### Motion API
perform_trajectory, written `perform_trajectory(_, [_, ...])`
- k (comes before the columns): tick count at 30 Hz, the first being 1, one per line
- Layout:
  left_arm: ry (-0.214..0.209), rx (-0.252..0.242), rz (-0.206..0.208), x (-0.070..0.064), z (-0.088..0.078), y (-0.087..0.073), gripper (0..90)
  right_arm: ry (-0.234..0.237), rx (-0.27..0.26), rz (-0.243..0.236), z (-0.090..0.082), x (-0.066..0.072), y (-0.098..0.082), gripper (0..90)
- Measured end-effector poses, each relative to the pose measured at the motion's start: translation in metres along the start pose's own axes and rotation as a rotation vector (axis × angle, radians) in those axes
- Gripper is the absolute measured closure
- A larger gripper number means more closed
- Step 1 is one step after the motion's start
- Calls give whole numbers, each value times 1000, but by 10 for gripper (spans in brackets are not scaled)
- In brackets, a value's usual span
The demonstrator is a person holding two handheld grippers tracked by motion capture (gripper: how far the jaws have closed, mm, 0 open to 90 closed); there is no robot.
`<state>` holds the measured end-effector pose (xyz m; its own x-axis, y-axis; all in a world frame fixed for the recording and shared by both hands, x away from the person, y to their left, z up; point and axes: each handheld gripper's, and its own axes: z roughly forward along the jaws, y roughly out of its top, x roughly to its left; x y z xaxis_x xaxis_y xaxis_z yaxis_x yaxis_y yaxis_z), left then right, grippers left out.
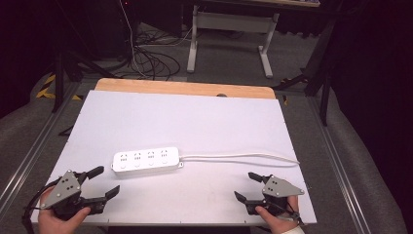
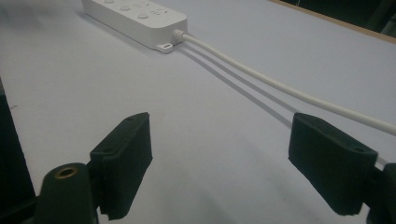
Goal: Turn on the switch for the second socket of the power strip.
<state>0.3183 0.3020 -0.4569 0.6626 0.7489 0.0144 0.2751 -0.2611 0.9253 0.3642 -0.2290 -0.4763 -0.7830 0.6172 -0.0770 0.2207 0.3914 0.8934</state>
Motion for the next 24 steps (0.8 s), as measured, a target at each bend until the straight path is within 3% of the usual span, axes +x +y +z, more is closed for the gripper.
perform_trajectory(5, [-2, 12, -7, 0, -1, 3, 228, 0, 1, 0, 0, 0, 0, 221])
perform_trajectory(7, [17, 44, -24, -1, 0, 8, 236, 1, 1, 0, 0, 0, 0, 222])
perform_trajectory(11, [15, 65, -16, -1, 0, 14, 257, 5, 7, 1, 2, 1, -1, 224])
perform_trajectory(17, [-13, 59, -32, 1, 4, 25, 300, 9, 11, -3, 3, 1, -1, 225])
perform_trajectory(24, [-45, 59, -22, 1, 15, 39, 320, 12, 14, -3, 3, 1, -1, 226])
